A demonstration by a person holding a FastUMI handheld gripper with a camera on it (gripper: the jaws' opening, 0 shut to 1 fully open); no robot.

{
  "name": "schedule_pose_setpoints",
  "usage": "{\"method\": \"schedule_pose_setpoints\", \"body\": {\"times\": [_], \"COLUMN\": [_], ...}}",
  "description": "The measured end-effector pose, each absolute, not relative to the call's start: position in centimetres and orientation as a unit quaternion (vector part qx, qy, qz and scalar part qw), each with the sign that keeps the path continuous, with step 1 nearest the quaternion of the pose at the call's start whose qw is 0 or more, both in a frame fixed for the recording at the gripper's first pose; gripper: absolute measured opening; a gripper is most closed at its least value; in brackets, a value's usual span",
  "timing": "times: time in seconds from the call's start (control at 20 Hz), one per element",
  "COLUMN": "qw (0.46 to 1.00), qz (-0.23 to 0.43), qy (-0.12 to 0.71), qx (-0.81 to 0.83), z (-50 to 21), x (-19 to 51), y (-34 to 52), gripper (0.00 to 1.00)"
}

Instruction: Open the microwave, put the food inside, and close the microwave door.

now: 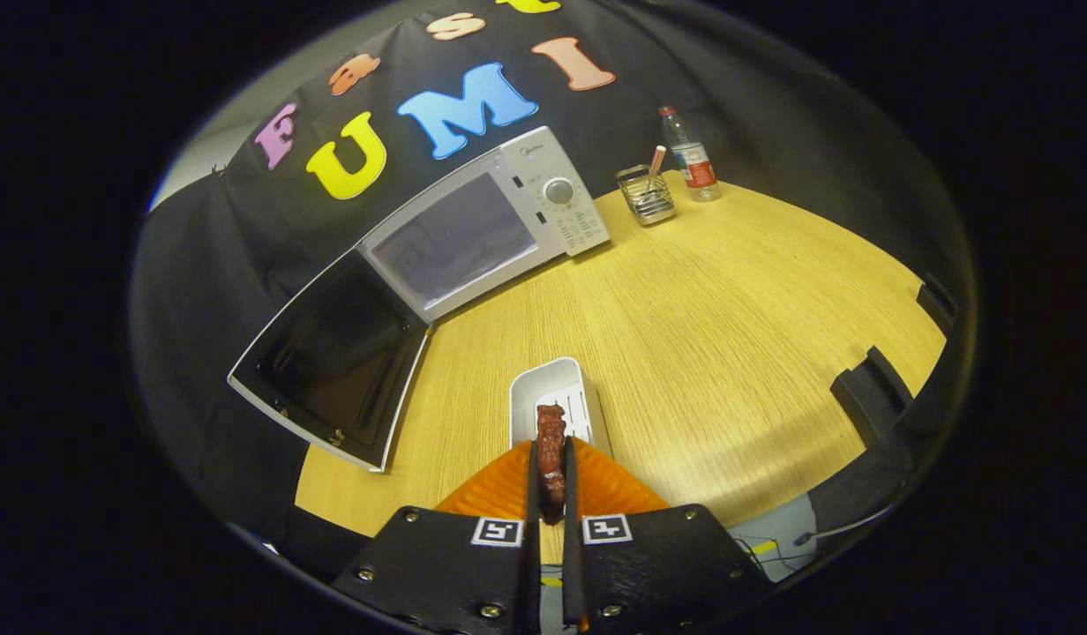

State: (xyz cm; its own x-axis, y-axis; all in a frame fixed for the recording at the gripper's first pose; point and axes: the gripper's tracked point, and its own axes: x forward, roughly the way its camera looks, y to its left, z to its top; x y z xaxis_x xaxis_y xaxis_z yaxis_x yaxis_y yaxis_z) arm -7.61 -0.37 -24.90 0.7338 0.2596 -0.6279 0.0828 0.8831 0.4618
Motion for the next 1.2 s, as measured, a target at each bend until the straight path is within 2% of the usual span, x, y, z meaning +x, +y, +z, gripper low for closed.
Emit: {"method": "schedule_pose_setpoints", "body": {"times": [0.4, 1.2], "qw": [0.902, 0.914], "qz": [0.064, 0.127], "qy": [0.343, 0.271], "qx": [0.254, 0.274], "z": [-20.2, -14.0], "x": [-4.4, 10.1], "y": [-0.5, 5.3], "gripper": [0.10, 0.10]}}
